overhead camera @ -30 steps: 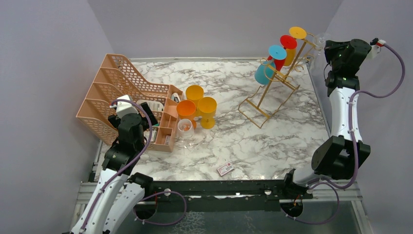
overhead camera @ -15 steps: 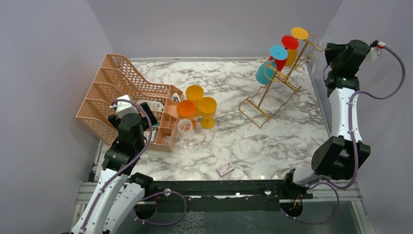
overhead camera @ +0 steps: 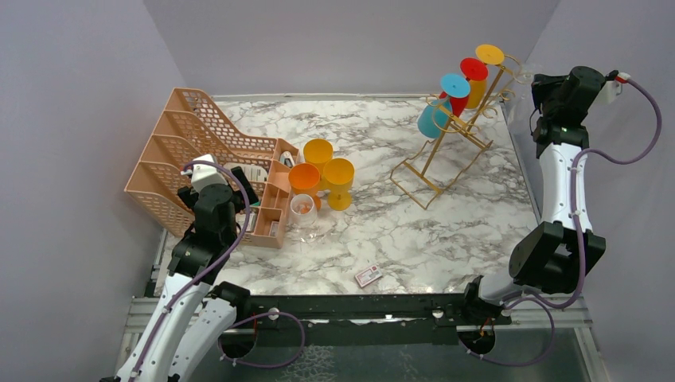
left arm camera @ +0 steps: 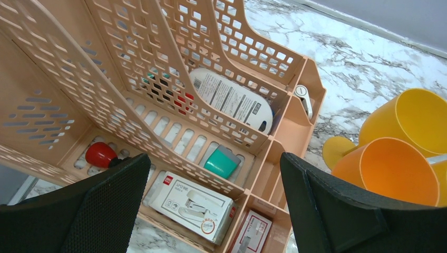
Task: Take the wine glass off the wine glass rack
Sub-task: Pick up the wine glass from the wine rack, then place the wine glass at the center of the board.
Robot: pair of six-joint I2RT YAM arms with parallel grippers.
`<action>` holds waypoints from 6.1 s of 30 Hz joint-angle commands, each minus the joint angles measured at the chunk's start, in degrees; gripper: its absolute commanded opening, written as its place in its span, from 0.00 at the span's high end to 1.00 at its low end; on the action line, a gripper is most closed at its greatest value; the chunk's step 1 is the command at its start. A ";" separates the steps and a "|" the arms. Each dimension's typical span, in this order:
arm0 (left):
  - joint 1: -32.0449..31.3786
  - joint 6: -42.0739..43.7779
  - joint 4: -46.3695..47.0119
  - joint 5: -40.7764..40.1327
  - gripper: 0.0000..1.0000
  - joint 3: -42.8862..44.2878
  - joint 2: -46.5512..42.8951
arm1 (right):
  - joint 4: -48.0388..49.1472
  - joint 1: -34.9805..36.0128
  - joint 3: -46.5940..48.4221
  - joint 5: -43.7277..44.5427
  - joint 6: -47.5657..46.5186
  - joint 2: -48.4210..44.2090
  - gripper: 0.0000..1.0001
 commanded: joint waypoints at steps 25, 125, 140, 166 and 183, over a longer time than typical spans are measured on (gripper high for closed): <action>0.31 0.69 -0.16 1.02 0.01 0.14 -0.37 | 0.58 -0.73 3.19 4.55 3.17 -2.23 0.99; -34.43 -16.38 30.22 55.26 0.34 10.35 22.32 | -13.28 43.37 -25.75 -64.17 -43.46 -31.62 0.99; -37.25 -16.72 30.58 48.35 1.00 6.59 21.18 | -6.25 44.18 -29.92 -68.17 -37.83 -32.10 0.96; -37.22 -18.47 36.67 51.44 1.00 3.04 19.60 | -7.40 47.32 -37.31 -69.27 -34.85 -33.01 0.73; -37.22 -17.96 36.60 50.13 1.00 2.32 19.83 | -12.40 50.25 -36.16 -65.90 -40.37 -29.89 0.99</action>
